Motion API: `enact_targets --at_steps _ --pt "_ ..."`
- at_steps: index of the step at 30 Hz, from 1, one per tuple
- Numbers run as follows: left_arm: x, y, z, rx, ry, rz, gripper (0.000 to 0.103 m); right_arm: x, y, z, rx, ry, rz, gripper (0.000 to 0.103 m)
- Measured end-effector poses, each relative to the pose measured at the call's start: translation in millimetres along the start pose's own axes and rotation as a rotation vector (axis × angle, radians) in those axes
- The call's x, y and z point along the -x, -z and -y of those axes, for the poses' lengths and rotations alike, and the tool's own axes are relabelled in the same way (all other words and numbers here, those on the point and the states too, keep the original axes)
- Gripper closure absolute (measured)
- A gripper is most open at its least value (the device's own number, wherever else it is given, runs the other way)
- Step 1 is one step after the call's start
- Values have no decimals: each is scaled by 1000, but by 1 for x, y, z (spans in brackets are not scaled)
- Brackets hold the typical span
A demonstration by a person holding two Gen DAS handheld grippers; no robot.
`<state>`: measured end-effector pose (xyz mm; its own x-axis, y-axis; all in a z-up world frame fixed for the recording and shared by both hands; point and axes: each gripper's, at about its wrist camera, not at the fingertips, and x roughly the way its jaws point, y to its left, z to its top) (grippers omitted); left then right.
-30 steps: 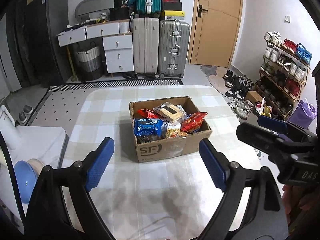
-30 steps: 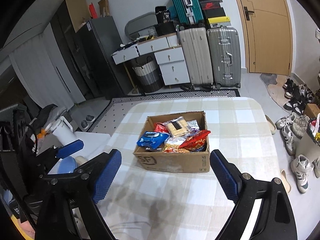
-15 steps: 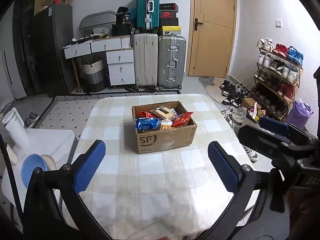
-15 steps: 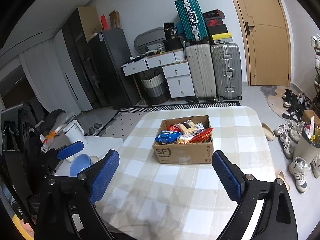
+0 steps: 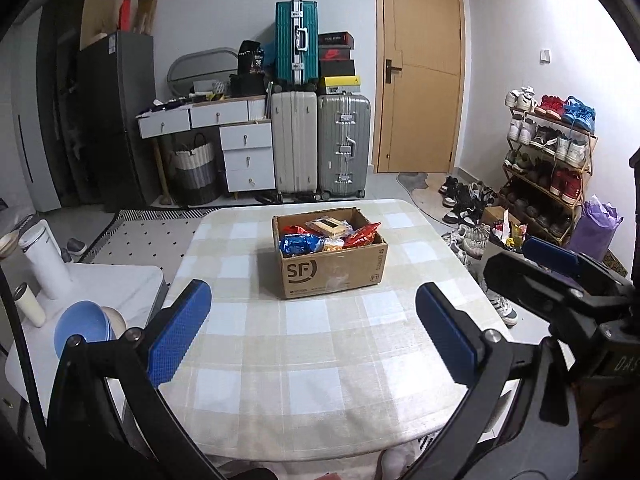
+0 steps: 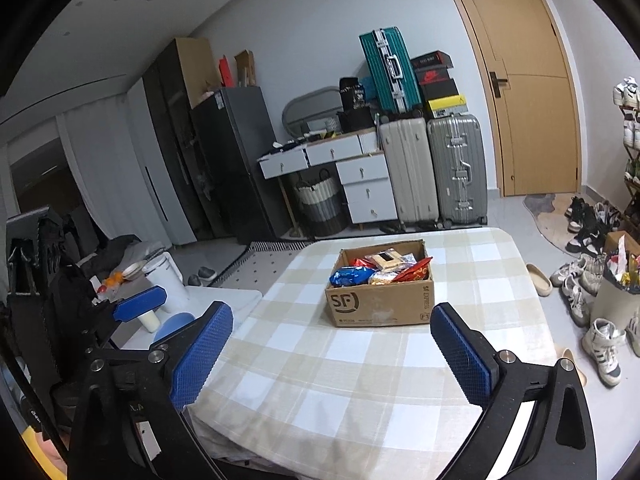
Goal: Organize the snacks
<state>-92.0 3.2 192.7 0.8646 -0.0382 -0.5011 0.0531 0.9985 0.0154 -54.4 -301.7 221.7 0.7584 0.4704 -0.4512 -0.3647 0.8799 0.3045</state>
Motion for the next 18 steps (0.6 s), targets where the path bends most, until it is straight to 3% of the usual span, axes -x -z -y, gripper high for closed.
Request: enact_targets --at_steps 7,18 --pt "-6 29 -15 43 -8 41 1 -10 35 -1 68 1 77 2" --pt "-85 51 -45 118 -17 36 1 -55 58 26 90 26 139 1"
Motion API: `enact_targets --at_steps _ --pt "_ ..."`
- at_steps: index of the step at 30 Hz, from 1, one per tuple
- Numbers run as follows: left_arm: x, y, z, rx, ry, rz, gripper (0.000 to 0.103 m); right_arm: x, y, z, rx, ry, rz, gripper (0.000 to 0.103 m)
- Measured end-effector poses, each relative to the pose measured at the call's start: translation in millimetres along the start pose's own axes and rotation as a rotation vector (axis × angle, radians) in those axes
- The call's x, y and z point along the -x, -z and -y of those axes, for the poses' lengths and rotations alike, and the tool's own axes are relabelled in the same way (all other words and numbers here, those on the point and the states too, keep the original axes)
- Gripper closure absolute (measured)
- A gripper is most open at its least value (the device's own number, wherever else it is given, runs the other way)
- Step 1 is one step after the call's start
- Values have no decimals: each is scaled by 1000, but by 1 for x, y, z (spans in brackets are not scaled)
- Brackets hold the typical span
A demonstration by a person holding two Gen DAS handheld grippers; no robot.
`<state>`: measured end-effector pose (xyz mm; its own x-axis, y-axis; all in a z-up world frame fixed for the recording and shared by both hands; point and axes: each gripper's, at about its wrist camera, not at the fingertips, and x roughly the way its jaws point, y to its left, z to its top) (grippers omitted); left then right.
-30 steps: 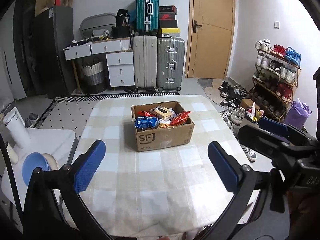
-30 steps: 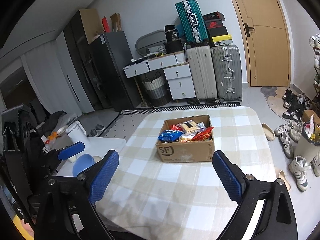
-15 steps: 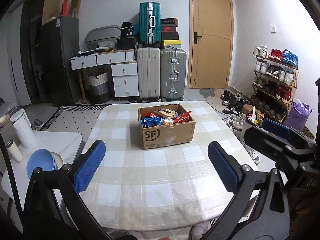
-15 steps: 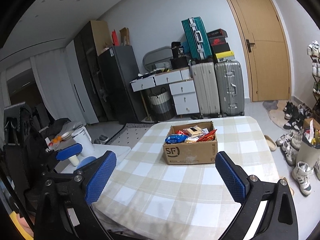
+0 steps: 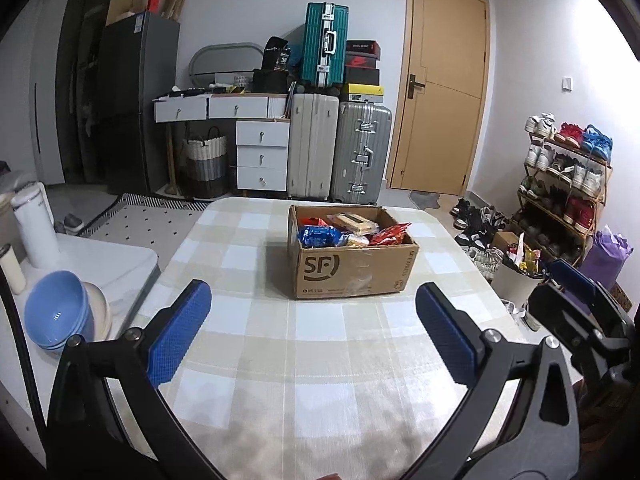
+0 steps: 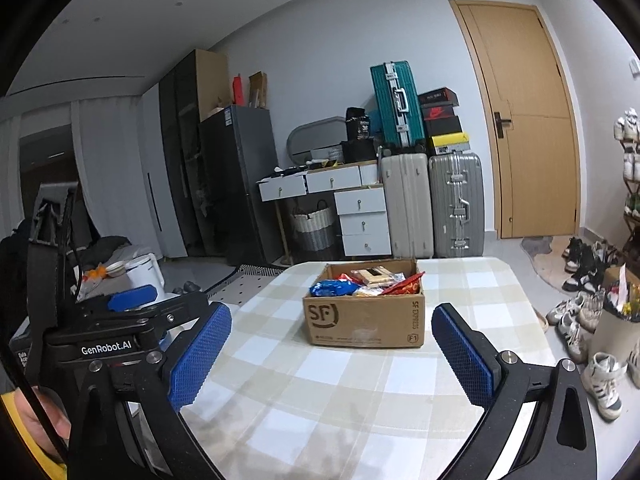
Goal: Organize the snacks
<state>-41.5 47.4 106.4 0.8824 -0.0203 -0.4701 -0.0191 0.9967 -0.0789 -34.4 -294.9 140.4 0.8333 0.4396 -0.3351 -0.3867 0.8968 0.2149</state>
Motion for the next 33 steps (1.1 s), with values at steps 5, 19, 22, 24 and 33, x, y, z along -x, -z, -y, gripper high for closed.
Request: enact_targets --at_steps 5,19,22,24,33 --pt "-45 6 -5 -5 -20 16 1 -37 12 22 -24 21 -36 1" --pt "-121 28 14 -90 -39 4 1 -96 42 58 -64 43 -135 1" --pt "-124 31 17 -84 -27 2 1 -92 45 57 -61 53 -129 1" --pt "-123 33 19 -85 -34 3 1 -89 46 57 -61 53 -129 1" --pt "-122 41 23 -85 -49 9 1 -76 48 49 -31 65 -105 1"
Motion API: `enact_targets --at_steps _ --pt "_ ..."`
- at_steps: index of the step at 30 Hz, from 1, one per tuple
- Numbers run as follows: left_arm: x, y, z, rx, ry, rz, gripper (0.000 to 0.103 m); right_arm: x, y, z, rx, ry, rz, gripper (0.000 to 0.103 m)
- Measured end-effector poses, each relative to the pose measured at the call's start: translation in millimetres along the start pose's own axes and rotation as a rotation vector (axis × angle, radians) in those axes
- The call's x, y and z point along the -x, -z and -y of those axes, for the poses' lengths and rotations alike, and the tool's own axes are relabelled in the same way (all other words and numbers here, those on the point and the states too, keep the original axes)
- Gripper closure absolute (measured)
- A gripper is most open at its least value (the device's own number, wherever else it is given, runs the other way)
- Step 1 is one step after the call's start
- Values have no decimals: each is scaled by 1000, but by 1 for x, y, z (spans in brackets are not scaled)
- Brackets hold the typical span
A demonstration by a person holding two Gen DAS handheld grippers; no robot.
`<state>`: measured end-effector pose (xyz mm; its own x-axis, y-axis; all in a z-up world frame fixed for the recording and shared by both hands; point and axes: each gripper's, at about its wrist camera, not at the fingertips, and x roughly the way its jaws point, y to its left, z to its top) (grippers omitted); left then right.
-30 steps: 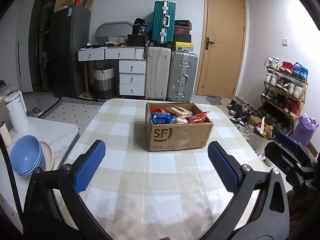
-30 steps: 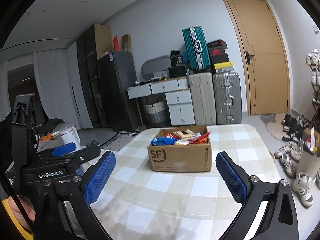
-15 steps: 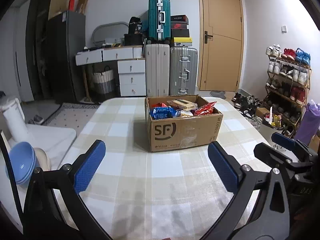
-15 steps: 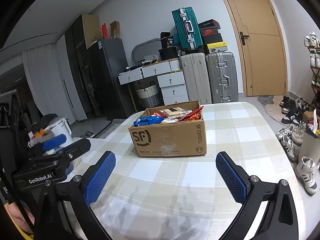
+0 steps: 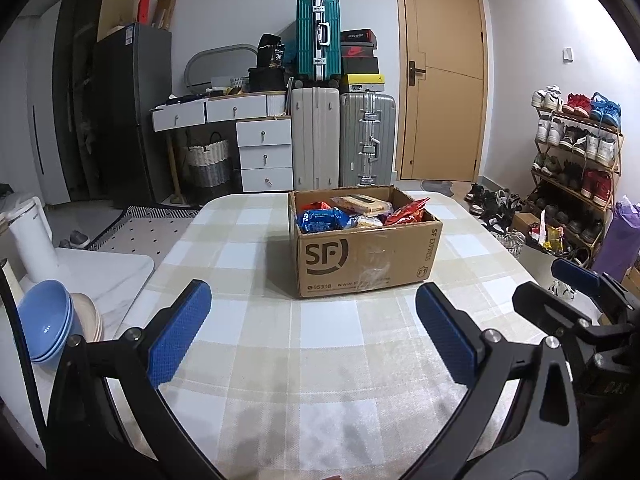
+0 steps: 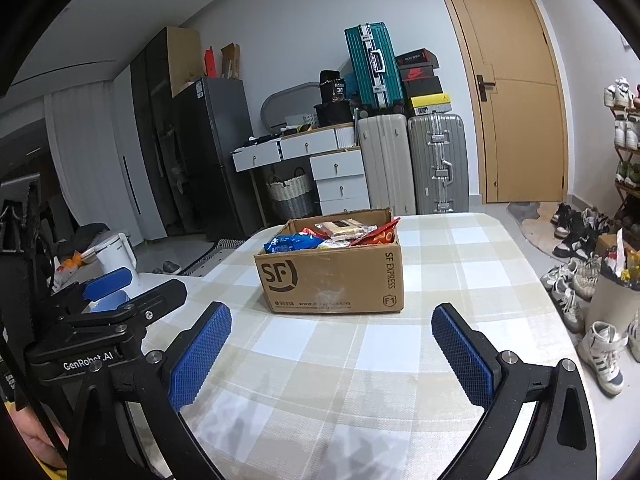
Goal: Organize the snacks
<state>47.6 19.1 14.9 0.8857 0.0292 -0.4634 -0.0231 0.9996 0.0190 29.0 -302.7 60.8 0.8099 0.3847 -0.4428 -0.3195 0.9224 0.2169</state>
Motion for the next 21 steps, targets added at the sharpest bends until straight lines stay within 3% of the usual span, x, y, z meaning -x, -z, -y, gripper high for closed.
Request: enact_targets --at_steps 21 --pt "-2 3 -4 8 -3 -5 1 7 3 -7 13 -4 -4 1"
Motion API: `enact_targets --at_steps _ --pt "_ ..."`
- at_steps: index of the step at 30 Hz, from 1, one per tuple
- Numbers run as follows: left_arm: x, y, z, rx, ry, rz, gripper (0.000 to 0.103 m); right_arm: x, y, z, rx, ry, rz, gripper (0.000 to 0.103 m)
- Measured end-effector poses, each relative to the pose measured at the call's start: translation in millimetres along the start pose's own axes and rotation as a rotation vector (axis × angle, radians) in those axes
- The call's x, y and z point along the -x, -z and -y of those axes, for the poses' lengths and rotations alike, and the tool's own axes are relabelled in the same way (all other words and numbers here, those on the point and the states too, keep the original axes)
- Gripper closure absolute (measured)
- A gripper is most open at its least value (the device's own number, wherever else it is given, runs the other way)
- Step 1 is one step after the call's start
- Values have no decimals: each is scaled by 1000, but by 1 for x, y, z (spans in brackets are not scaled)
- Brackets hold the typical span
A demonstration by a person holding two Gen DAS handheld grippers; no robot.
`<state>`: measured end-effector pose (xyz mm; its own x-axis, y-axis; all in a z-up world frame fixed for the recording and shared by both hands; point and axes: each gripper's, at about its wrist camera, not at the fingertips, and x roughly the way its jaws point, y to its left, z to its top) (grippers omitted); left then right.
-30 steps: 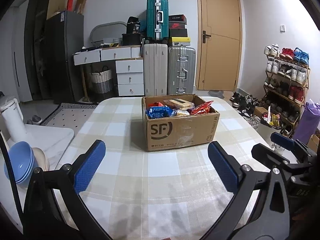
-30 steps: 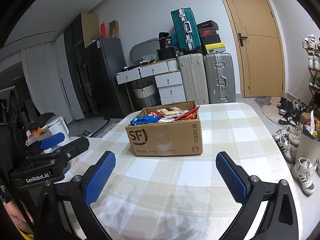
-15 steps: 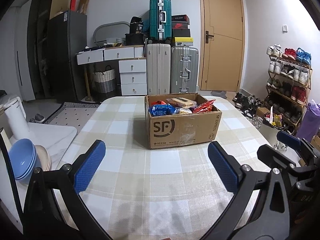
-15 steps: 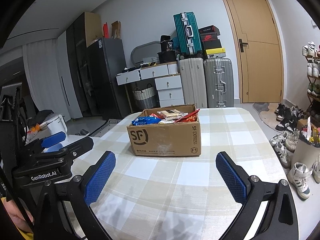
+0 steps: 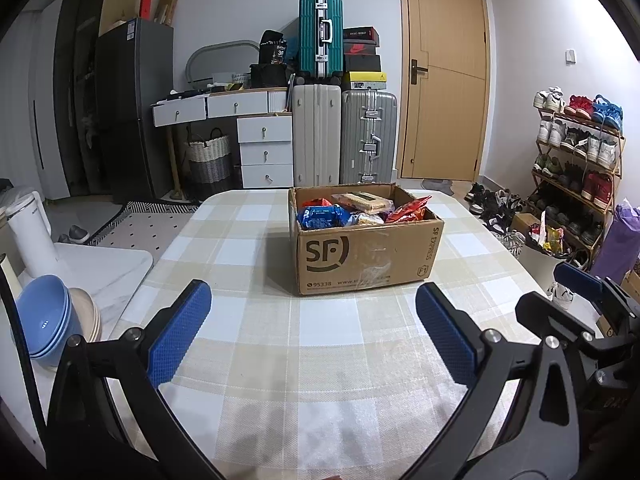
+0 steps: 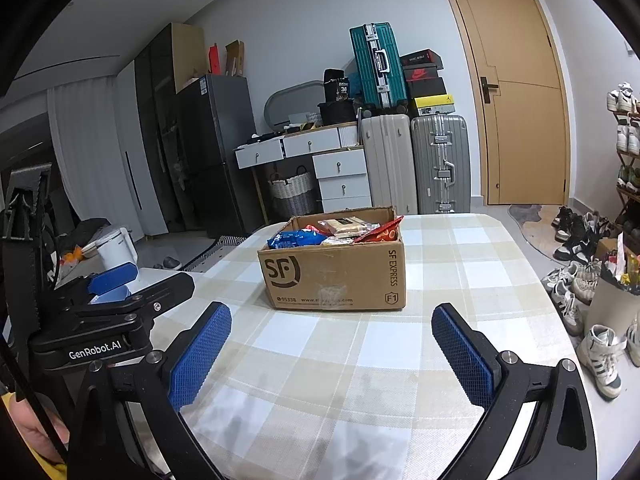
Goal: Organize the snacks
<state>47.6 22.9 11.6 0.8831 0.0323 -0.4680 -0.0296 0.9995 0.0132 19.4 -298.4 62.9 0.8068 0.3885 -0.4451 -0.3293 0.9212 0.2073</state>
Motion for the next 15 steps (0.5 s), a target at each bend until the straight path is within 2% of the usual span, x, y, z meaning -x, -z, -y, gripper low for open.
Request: enact_targets --at_steps 15 --pt "-2 1 0 0 1 -1 1 0 0 0 -1 0 -2 1"
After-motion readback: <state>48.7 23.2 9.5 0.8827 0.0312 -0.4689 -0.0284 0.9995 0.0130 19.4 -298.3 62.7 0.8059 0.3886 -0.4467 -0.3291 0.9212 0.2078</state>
